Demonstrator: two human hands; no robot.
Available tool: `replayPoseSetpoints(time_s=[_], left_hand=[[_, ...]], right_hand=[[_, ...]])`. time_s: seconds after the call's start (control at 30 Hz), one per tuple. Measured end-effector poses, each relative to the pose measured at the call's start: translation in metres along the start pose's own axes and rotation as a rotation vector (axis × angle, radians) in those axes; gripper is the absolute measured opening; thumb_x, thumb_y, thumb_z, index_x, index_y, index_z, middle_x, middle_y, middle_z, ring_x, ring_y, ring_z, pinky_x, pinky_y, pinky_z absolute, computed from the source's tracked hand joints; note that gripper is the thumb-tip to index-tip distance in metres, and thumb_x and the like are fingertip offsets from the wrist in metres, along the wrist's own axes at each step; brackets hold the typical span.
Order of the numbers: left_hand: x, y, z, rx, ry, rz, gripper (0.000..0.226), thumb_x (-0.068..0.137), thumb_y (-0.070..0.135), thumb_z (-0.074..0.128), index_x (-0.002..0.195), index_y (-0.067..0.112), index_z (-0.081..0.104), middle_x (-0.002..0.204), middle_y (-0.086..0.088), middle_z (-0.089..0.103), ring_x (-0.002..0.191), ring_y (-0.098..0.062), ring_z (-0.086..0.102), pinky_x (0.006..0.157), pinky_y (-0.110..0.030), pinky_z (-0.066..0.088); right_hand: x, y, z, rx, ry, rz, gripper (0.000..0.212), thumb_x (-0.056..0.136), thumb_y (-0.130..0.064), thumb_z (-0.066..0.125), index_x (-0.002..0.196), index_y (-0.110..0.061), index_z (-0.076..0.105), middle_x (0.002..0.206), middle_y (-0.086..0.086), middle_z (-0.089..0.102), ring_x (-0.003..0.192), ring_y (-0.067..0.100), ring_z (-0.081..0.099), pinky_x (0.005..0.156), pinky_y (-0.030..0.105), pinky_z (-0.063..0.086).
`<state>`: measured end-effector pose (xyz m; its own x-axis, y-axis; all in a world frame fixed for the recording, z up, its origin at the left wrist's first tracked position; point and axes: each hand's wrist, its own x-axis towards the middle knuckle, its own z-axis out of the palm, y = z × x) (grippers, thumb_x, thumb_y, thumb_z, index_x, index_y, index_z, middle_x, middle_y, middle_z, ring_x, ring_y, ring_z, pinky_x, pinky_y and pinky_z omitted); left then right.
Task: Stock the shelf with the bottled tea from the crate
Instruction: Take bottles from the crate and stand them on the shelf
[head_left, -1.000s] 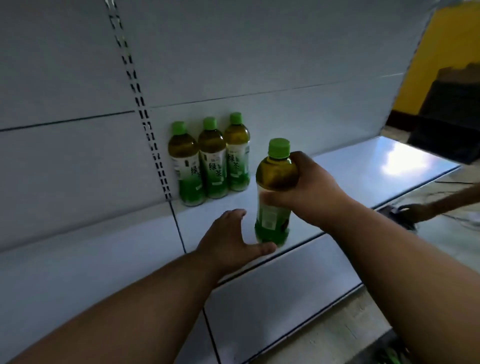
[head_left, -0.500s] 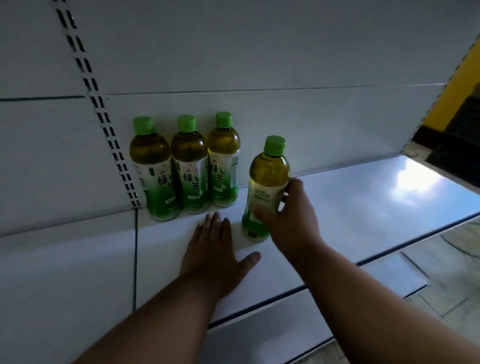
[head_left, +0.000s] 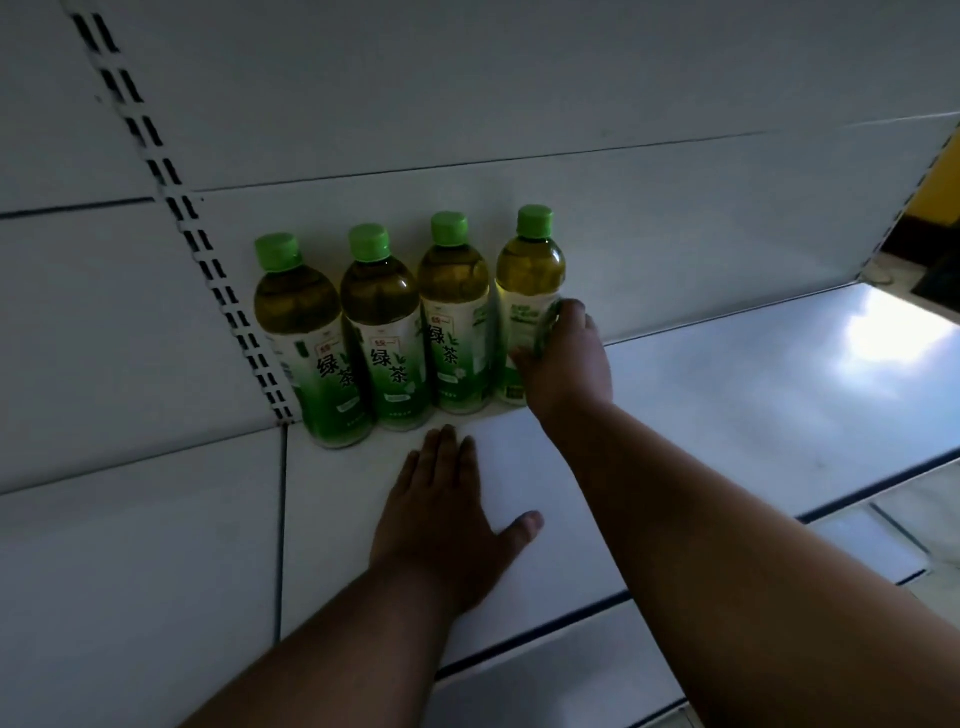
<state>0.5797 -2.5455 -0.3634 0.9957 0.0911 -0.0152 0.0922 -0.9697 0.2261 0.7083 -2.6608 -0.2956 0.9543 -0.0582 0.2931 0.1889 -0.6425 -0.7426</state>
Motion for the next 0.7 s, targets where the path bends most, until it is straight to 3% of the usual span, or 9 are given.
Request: replayPoseSetpoints(time_s=[0.2, 0.3, 0.4, 0.5, 0.6, 0.7], left_hand=[[0.001, -0.001, 0.007, -0.033, 0.019, 0.003, 0.111, 0.073, 0.090, 0.017, 0.153, 0.024, -0.020, 0.160, 0.000, -0.028, 0.147, -0.015, -0.023, 0.111, -0.032, -0.016], [0.005, -0.001, 0.006, -0.016, -0.001, 0.022, 0.114, 0.069, 0.090, 0.010, 0.155, 0.020, -0.016, 0.162, -0.004, -0.024, 0.148, -0.017, -0.022, 0.114, -0.033, -0.015], [0.005, -0.001, -0.002, 0.001, -0.054, 0.038, 0.110, 0.077, 0.086, 0.017, 0.156, 0.016, -0.012, 0.164, -0.007, -0.018, 0.150, -0.020, -0.017, 0.117, -0.035, -0.011], [-0.007, 0.004, -0.015, -0.002, -0.009, 0.085, 0.097, 0.087, 0.075, 0.035, 0.157, 0.012, 0.009, 0.166, -0.009, 0.007, 0.151, -0.025, 0.006, 0.120, -0.039, 0.007], [-0.041, 0.023, -0.030, -0.044, 0.107, 0.244, 0.074, 0.090, 0.063, 0.048, 0.148, 0.019, 0.035, 0.153, -0.005, 0.038, 0.137, -0.025, 0.034, 0.110, -0.039, 0.028], [-0.087, 0.058, -0.048, -0.141, 0.097, 0.433, 0.064, 0.088, 0.062, 0.054, 0.141, 0.028, 0.045, 0.142, 0.002, 0.050, 0.127, -0.020, 0.043, 0.104, -0.038, 0.038]], right_hand=[[0.011, -0.003, 0.006, -0.043, -0.030, 0.013, 0.056, 0.082, -0.017, 0.075, 0.129, -0.012, 0.045, 0.126, 0.009, 0.056, 0.114, 0.030, 0.058, 0.090, 0.043, 0.052], [-0.008, 0.002, -0.004, -0.064, -0.043, 0.029, 0.071, 0.081, -0.025, 0.078, 0.139, -0.014, 0.039, 0.135, 0.010, 0.052, 0.122, 0.028, 0.054, 0.096, 0.043, 0.049], [-0.042, 0.006, -0.030, -0.153, -0.063, -0.035, 0.079, 0.081, -0.036, 0.077, 0.143, -0.015, 0.035, 0.139, 0.010, 0.049, 0.126, 0.027, 0.050, 0.101, 0.041, 0.046], [-0.080, 0.006, -0.070, -0.277, -0.098, -0.074, 0.078, 0.082, -0.046, 0.073, 0.143, -0.015, 0.036, 0.141, 0.009, 0.046, 0.127, 0.028, 0.047, 0.099, 0.039, 0.043], [-0.134, 0.011, -0.115, -0.403, -0.125, -0.032, 0.074, 0.082, -0.047, 0.071, 0.141, -0.022, 0.034, 0.140, 0.007, 0.043, 0.126, 0.030, 0.046, 0.098, 0.043, 0.045], [-0.200, 0.018, -0.159, -0.530, -0.139, 0.076, 0.068, 0.082, -0.046, 0.069, 0.137, -0.029, 0.033, 0.136, 0.007, 0.043, 0.122, 0.030, 0.046, 0.094, 0.045, 0.048]])
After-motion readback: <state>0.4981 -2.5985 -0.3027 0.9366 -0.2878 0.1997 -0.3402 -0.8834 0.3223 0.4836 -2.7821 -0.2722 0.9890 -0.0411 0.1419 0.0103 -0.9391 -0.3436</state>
